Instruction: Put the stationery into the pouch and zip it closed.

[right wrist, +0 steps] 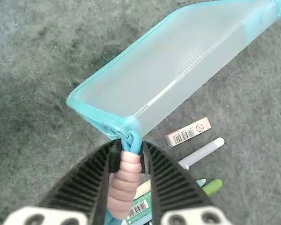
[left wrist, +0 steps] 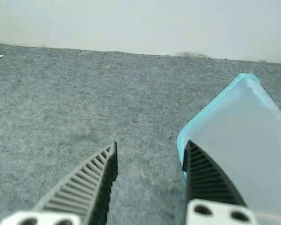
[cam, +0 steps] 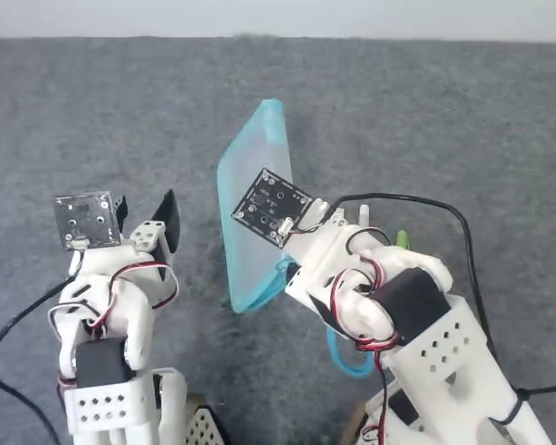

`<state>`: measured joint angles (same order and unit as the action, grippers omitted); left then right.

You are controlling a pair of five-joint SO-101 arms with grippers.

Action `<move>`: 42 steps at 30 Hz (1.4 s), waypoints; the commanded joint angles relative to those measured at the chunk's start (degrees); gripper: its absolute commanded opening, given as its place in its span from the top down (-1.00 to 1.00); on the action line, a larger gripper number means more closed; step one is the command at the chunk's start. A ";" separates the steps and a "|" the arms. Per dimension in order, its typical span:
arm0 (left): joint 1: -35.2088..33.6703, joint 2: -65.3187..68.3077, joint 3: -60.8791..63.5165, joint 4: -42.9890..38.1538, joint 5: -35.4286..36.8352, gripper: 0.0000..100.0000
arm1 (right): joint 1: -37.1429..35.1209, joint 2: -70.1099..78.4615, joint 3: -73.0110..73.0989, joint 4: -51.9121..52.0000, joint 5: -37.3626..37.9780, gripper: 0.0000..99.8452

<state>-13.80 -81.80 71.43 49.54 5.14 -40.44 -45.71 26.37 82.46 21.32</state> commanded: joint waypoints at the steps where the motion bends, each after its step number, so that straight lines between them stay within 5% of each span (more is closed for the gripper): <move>1: 0.00 -0.88 -0.48 0.09 -0.62 0.56 | -0.22 -1.63 -0.70 -1.54 0.53 0.99; 13: 10.90 -0.79 3.74 -0.44 -2.64 0.56 | -0.13 4.70 -15.12 3.12 -4.22 0.99; 25: 14.15 -0.18 6.81 -2.29 -2.81 0.56 | 0.57 11.21 -24.26 5.76 -4.66 0.99; 42: 33.49 32.35 0.22 -13.10 -2.64 0.48 | 3.03 19.03 -29.19 6.11 -4.75 0.98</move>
<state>18.20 -50.59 75.47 38.90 2.77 -38.07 -27.08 0.18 89.58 17.45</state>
